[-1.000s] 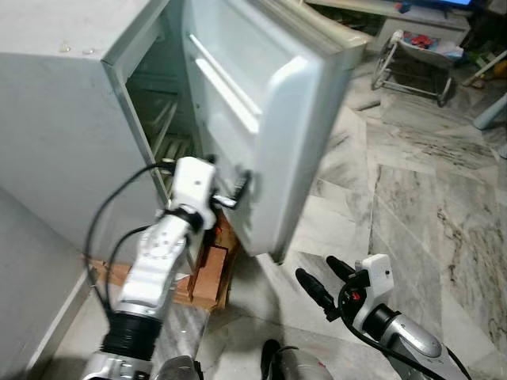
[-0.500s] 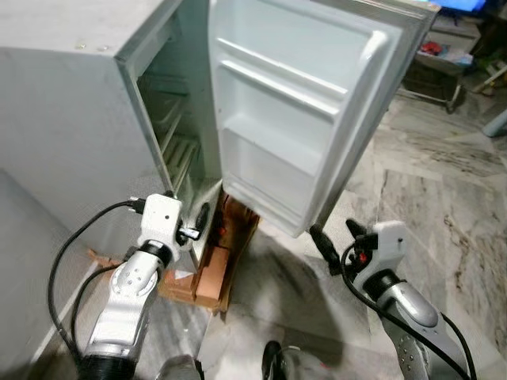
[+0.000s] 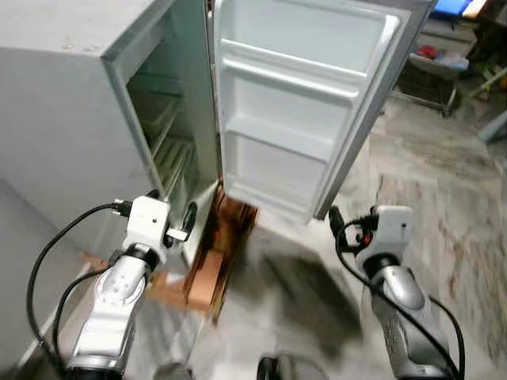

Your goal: Restocking fridge

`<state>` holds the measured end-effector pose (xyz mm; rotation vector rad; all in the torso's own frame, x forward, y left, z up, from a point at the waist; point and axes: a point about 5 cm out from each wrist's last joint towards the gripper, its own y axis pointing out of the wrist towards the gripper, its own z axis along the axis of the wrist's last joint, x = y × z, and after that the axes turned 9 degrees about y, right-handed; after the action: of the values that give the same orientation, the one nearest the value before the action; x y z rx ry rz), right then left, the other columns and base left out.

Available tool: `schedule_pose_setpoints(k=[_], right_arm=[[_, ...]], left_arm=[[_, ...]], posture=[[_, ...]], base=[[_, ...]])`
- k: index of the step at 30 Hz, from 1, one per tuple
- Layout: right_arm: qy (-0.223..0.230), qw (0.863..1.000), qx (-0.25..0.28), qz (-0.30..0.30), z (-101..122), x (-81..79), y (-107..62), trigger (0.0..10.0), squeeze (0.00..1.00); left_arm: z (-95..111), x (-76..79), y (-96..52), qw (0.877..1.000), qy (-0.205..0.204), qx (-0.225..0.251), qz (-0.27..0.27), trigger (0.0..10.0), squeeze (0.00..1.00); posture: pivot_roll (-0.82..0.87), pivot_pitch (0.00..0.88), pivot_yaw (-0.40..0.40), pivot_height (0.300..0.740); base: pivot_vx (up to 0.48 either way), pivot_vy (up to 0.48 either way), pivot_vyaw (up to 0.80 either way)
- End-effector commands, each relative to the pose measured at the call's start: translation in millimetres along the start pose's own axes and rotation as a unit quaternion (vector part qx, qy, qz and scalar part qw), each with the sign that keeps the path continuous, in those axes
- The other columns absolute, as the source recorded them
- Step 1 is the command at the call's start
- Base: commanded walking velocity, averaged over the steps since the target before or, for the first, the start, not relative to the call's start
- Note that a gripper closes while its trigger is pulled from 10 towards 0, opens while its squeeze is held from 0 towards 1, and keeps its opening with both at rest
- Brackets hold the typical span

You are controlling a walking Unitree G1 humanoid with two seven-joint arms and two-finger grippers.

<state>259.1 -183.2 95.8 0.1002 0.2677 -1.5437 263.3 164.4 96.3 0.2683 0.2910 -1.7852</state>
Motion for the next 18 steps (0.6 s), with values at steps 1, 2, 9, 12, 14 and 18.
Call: schedule_pose_setpoints(k=[1, 2, 9, 12, 14, 18], right_arm=[[0.008, 1.000, 0.016, -0.018, 3, 8.8, -1.0, 10.0, 0.00], [0.006, 1.000, 0.018, -0.018, 4, 8.8, -0.4, 10.0, 0.00], [0.010, 1.000, 0.024, -0.006, 3, 1.6, 4.2, 10.0, 0.00], [0.009, 1.000, 0.023, -0.005, 0, 1.4, 3.3, 10.0, 0.00], [0.008, 1.000, 0.023, -0.004, 0, 1.3, 3.1, 10.0, 0.00], [0.007, 1.000, 0.024, -0.002, -1, 1.4, 3.6, 10.0, 0.00]], left_arm=[[0, 6.7, 2.6, 1.000, 0.005, -0.002, -0.013, 10.0, 0.00], [-1, 6.7, 3.2, 1.000, 0.007, -0.002, -0.014, 10.0, 0.00], [6, 9.4, 11.3, 1.000, 0.005, 0.006, -0.019, 10.0, 0.00], [7, 8.5, 15.2, 1.000, 0.008, 0.006, -0.018, 10.0, 0.00], [8, 8.1, 17.1, 1.000, 0.010, 0.007, -0.018, 10.0, 0.00], [10, 7.3, 21.5, 1.000, 0.013, 0.010, -0.017, 10.0, 0.00]], posture=[[0.05, 0.115, -0.040, 0.740], [0.05, 0.115, -0.039, 0.740], [0.04, 0.109, -0.037, 0.740], [0.04, 0.105, -0.037, 0.740], [0.04, 0.104, -0.036, 0.740], [0.04, 0.100, -0.035, 0.740]], base=[[0.322, -0.349, 0.00], [0.322, -0.349, 0.00], [0.344, -0.330, 0.00], [0.370, -0.301, 0.00], [0.388, -0.279, 0.00], [0.400, -0.207, 0.00]])
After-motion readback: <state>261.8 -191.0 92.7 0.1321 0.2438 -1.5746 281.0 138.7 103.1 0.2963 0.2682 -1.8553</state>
